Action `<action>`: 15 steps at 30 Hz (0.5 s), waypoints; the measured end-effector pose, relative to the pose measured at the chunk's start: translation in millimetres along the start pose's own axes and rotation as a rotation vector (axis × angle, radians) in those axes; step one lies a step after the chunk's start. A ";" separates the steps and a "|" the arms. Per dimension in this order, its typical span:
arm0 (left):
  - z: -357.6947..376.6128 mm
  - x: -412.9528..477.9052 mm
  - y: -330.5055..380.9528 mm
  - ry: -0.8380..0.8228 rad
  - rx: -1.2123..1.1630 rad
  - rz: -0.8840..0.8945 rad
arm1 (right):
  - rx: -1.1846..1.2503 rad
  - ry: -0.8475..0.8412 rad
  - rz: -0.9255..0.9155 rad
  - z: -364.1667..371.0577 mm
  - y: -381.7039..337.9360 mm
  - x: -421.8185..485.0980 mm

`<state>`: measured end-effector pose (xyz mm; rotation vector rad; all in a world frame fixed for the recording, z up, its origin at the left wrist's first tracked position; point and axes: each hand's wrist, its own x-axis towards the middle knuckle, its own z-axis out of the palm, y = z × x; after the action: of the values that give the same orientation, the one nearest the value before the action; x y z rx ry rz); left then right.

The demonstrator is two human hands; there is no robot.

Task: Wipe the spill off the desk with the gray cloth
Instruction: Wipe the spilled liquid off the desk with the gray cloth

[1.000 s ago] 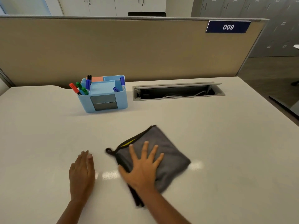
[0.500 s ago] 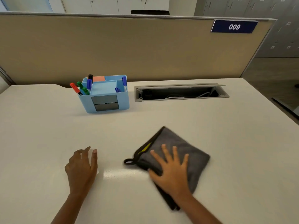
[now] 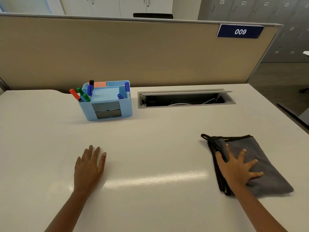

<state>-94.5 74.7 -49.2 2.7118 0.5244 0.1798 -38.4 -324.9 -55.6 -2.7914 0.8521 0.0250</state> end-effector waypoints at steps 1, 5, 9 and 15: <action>1.6 1.7 2.7 -0.011 -0.003 0.005 | -0.007 -0.003 -0.018 1.6 -11.7 -2.8; 5.6 7.0 13.3 -0.025 -0.013 0.002 | -0.006 -0.006 -0.235 14.3 -72.0 -34.1; 5.6 7.0 18.7 -0.034 -0.044 -0.027 | -0.023 -0.072 -0.545 33.0 -128.7 -100.7; 0.7 5.7 18.7 -0.035 -0.018 -0.022 | -0.132 -0.063 -0.872 19.6 -105.1 -152.8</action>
<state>-82.8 60.5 -42.4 2.6860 0.5393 0.1302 -106.3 -151.9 -40.6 -3.0052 -0.4342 0.0251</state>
